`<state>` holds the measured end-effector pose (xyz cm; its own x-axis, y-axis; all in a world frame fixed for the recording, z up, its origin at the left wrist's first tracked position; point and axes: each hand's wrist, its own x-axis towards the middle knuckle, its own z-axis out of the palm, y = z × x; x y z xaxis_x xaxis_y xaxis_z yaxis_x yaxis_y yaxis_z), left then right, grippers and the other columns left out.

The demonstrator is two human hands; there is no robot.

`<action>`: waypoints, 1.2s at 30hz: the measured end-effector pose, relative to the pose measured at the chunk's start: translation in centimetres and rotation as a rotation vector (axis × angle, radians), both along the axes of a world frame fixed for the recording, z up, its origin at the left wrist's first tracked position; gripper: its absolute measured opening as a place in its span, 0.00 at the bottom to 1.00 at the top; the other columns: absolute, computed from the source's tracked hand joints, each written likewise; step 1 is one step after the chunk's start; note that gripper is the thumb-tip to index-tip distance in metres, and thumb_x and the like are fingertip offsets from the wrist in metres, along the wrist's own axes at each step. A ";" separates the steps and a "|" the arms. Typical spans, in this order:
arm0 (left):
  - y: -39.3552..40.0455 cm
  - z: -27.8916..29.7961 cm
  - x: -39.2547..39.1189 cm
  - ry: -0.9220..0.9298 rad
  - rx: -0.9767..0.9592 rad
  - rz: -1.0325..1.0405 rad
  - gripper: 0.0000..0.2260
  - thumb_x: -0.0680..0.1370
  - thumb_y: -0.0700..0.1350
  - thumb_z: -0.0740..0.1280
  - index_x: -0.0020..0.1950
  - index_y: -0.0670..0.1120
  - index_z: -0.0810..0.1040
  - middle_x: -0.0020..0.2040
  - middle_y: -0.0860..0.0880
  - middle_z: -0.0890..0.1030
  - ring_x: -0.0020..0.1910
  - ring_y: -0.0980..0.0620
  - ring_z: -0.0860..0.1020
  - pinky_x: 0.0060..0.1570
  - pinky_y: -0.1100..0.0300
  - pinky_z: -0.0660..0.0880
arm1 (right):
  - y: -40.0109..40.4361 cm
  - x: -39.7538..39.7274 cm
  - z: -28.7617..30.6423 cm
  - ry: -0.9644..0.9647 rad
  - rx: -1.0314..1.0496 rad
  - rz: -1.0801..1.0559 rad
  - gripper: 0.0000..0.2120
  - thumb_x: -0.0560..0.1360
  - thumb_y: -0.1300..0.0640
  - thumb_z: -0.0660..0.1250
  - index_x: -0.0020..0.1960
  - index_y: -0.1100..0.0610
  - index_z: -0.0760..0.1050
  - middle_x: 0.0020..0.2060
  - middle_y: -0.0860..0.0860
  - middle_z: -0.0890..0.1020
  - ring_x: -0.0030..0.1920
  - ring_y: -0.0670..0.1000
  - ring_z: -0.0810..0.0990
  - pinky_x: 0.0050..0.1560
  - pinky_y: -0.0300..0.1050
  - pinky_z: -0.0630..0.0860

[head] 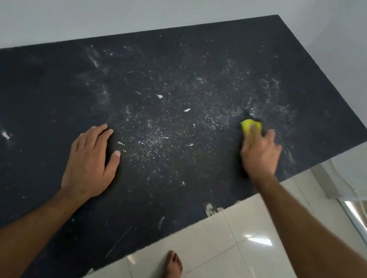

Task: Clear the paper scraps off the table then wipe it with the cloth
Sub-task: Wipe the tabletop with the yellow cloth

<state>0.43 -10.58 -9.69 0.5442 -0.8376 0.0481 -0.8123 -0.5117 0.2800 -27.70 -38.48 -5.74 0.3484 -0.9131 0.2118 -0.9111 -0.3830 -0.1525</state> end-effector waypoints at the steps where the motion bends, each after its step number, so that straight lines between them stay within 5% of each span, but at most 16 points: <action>1: 0.0 0.1 0.0 0.011 -0.013 0.002 0.27 0.83 0.55 0.54 0.77 0.41 0.67 0.78 0.45 0.65 0.79 0.44 0.62 0.79 0.43 0.57 | -0.8 1.0 0.8 -0.024 0.020 -0.052 0.15 0.82 0.51 0.57 0.64 0.55 0.74 0.52 0.62 0.74 0.44 0.66 0.77 0.52 0.60 0.74; 4: -0.4 0.4 0.6 0.126 -0.148 0.074 0.22 0.83 0.51 0.54 0.74 0.43 0.71 0.75 0.47 0.70 0.75 0.46 0.67 0.75 0.44 0.63 | 5.0 8.1 1.9 -0.076 -0.100 0.315 0.13 0.79 0.56 0.62 0.63 0.50 0.73 0.53 0.56 0.76 0.47 0.61 0.74 0.44 0.56 0.73; 8: -0.9 0.8 3.4 0.125 -0.217 0.125 0.20 0.83 0.49 0.54 0.72 0.43 0.73 0.72 0.46 0.73 0.70 0.44 0.71 0.68 0.46 0.66 | 17.2 14.6 0.4 -0.026 0.121 0.948 0.10 0.77 0.54 0.67 0.58 0.51 0.77 0.46 0.56 0.74 0.42 0.58 0.74 0.43 0.53 0.68; 10: -1.1 0.8 4.9 0.061 -0.161 0.112 0.21 0.83 0.49 0.54 0.72 0.43 0.73 0.72 0.45 0.73 0.71 0.44 0.70 0.70 0.46 0.65 | 14.4 14.9 -1.0 -0.081 0.079 0.920 0.10 0.76 0.55 0.68 0.57 0.50 0.79 0.45 0.55 0.75 0.42 0.59 0.77 0.43 0.54 0.69; 15: -1.3 0.6 5.0 0.013 -0.074 0.128 0.22 0.84 0.51 0.53 0.74 0.42 0.71 0.74 0.45 0.70 0.74 0.45 0.67 0.75 0.44 0.61 | -2.9 7.5 -0.8 -0.022 0.023 0.124 0.15 0.82 0.52 0.57 0.65 0.53 0.74 0.52 0.60 0.75 0.47 0.63 0.77 0.52 0.59 0.71; 17: -1.4 0.8 5.0 0.015 -0.061 0.150 0.23 0.84 0.52 0.52 0.74 0.42 0.71 0.75 0.45 0.70 0.75 0.44 0.66 0.75 0.43 0.61 | -4.5 6.7 0.0 -0.057 0.003 0.003 0.14 0.82 0.51 0.57 0.64 0.54 0.73 0.55 0.61 0.74 0.49 0.64 0.77 0.54 0.60 0.70; 20: -1.5 0.8 5.2 0.024 -0.047 0.180 0.24 0.84 0.52 0.51 0.74 0.42 0.70 0.75 0.45 0.69 0.75 0.44 0.66 0.75 0.43 0.60 | 2.5 12.2 0.0 -0.063 -0.065 0.339 0.15 0.78 0.55 0.62 0.64 0.47 0.71 0.51 0.58 0.76 0.48 0.61 0.76 0.46 0.56 0.71; 22: -1.3 0.7 5.3 0.031 -0.060 0.200 0.24 0.84 0.52 0.51 0.74 0.42 0.71 0.75 0.45 0.70 0.75 0.44 0.66 0.75 0.43 0.60 | 10.5 15.7 -0.7 0.023 0.034 0.762 0.18 0.75 0.57 0.65 0.64 0.46 0.73 0.49 0.55 0.75 0.47 0.59 0.75 0.45 0.54 0.69; 24: -1.2 0.6 5.3 0.036 -0.083 0.206 0.23 0.84 0.51 0.51 0.74 0.42 0.71 0.75 0.45 0.70 0.75 0.44 0.67 0.75 0.43 0.61 | 13.2 16.5 -1.4 0.074 0.116 0.952 0.16 0.77 0.55 0.63 0.64 0.46 0.75 0.48 0.53 0.74 0.45 0.58 0.76 0.46 0.53 0.66; 26: -1.4 0.4 5.4 0.041 -0.091 0.214 0.23 0.84 0.50 0.52 0.74 0.42 0.71 0.75 0.45 0.70 0.75 0.45 0.66 0.75 0.44 0.60 | 8.0 15.5 -2.0 0.040 0.050 0.792 0.18 0.78 0.54 0.60 0.66 0.43 0.74 0.51 0.52 0.75 0.47 0.57 0.76 0.47 0.52 0.67; 31: -1.5 0.4 5.3 0.039 -0.069 0.257 0.23 0.83 0.52 0.52 0.74 0.43 0.70 0.76 0.47 0.68 0.76 0.46 0.65 0.77 0.44 0.58 | -8.1 9.9 -0.4 -0.006 0.037 0.048 0.14 0.82 0.51 0.57 0.63 0.56 0.74 0.53 0.60 0.74 0.45 0.63 0.78 0.53 0.59 0.70; 33: -1.5 0.4 5.3 0.046 -0.067 0.273 0.24 0.83 0.52 0.52 0.74 0.43 0.70 0.76 0.47 0.68 0.76 0.46 0.65 0.77 0.44 0.57 | -7.2 11.5 0.2 -0.024 -0.012 0.063 0.13 0.82 0.52 0.57 0.62 0.55 0.73 0.53 0.60 0.74 0.47 0.63 0.78 0.53 0.59 0.70; 36: -1.4 0.3 5.4 0.057 -0.089 0.330 0.25 0.84 0.53 0.51 0.75 0.41 0.70 0.77 0.45 0.68 0.77 0.45 0.64 0.77 0.42 0.57 | 2.3 17.6 -0.4 -0.036 -0.019 0.543 0.17 0.79 0.55 0.58 0.67 0.47 0.69 0.52 0.56 0.75 0.50 0.59 0.75 0.49 0.56 0.69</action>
<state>5.84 -12.02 -9.39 0.7887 -0.6103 0.0744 -0.5891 -0.7155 0.3756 -10.12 -36.21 -6.10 0.7610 -0.5997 0.2475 -0.5757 -0.8001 -0.1685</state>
